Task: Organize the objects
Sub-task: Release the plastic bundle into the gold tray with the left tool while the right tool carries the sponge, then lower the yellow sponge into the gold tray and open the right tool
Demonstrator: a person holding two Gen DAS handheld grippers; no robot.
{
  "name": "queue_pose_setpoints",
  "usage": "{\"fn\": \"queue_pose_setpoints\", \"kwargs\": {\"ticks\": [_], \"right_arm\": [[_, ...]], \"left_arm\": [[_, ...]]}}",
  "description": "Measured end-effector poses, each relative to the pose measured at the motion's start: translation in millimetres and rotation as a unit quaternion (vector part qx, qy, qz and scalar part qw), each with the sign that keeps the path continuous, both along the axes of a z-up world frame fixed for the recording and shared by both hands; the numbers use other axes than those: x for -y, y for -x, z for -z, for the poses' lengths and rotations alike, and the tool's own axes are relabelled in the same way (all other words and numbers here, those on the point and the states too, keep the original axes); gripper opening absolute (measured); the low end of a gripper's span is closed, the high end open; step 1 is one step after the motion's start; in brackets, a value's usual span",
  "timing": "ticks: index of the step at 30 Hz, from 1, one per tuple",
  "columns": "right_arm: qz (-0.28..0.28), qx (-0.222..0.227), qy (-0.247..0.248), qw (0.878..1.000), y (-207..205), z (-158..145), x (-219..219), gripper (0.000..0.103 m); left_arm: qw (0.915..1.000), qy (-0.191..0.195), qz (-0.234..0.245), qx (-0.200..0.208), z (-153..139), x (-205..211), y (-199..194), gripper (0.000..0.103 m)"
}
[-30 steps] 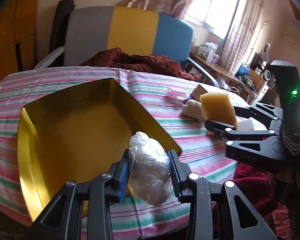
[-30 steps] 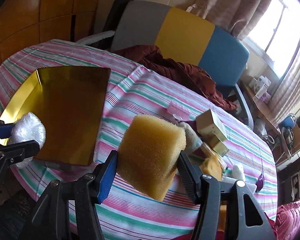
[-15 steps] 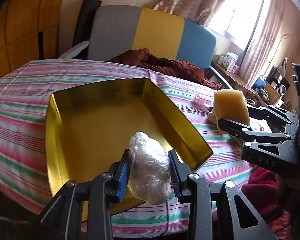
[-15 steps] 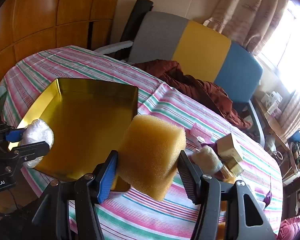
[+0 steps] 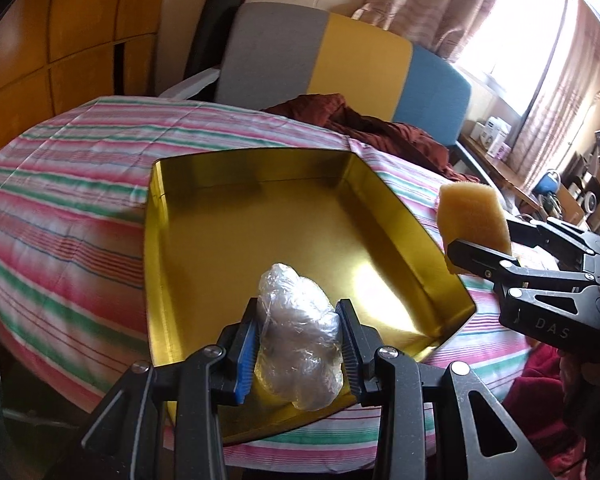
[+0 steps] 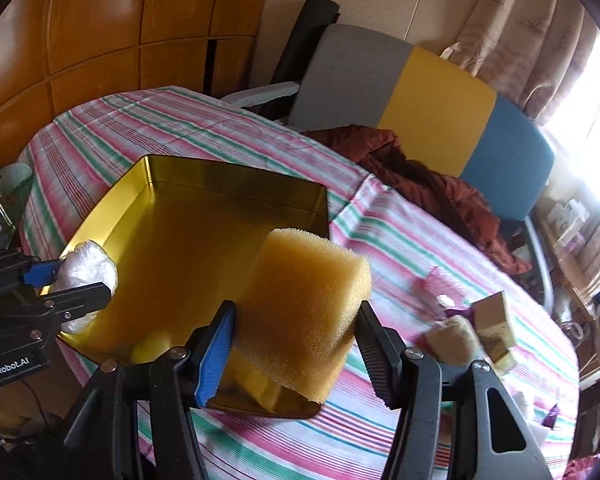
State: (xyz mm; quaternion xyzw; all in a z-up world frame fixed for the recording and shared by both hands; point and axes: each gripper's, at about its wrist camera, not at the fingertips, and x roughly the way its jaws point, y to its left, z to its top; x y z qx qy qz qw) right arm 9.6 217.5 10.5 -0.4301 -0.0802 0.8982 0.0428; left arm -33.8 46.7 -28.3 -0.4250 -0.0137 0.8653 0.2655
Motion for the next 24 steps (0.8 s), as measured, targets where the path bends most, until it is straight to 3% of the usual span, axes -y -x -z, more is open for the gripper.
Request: {"fn": "queue_pose_setpoints", "kwargs": {"ticks": [6,12,16,20,24], "right_arm": [[-0.009,0.017,0.055,0.998,14,11,8,0.06],[-0.021,0.021,0.07,0.997,25,14,19,0.06],[-0.032,0.021,0.087,0.995,31,13,26,0.06],[-0.052,0.031,0.101,0.993,35,19,38,0.06],[-0.101,0.075,0.119,0.985,38,41,57,0.064]], "left_arm": [[0.9998,0.002,-0.018,0.001,5,18,4,0.038],[0.9995,0.004,-0.03,0.003,7,29,7,0.04],[0.9985,-0.003,-0.055,-0.006,2,42,6,0.068],[0.9973,0.001,-0.072,-0.015,-4,57,5,0.069],[0.9953,0.0,-0.096,-0.013,-4,72,7,0.071]]}}
